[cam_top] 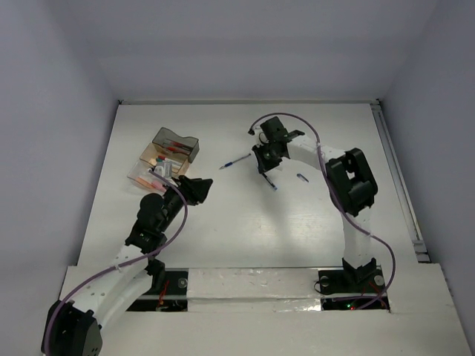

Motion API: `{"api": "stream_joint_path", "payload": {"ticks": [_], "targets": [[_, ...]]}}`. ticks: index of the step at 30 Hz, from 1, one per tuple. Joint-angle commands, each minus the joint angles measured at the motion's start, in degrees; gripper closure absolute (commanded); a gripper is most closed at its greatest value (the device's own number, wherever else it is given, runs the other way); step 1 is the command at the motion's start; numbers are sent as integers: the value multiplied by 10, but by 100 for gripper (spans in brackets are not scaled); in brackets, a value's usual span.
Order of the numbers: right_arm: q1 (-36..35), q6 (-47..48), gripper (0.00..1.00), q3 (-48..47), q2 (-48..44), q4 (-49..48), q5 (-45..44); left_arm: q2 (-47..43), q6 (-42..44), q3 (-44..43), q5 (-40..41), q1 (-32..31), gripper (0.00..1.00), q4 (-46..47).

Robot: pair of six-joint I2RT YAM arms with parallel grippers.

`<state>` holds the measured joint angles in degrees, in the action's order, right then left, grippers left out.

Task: Sort the stationery into containers
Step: Pick up the pen from the center of the board.

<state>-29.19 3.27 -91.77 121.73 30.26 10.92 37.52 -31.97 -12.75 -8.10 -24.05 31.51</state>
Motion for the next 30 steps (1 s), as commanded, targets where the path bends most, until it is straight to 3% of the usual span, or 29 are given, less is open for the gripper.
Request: {"api": "stream_joint_path", "payload": {"ticks": [1,3,10,13,20,30], "targets": [[-6,-78,100,52,-85,-93,45,12,-4,1,-30,-4,55,58],[-6,-127,100,87,-145,-146,59,24,-11,4,-57,-4,54,76],[-11,-334,100,321,-308,-512,80,78,-38,10,-138,-4,57,166],[-31,-384,100,378,-340,-591,65,104,-49,12,-165,-4,57,197],[-67,-426,100,403,-345,-659,59,186,-57,-2,-223,-20,55,247],[-116,-448,100,403,-335,-710,74,224,-42,-19,-212,-25,53,229]]}}
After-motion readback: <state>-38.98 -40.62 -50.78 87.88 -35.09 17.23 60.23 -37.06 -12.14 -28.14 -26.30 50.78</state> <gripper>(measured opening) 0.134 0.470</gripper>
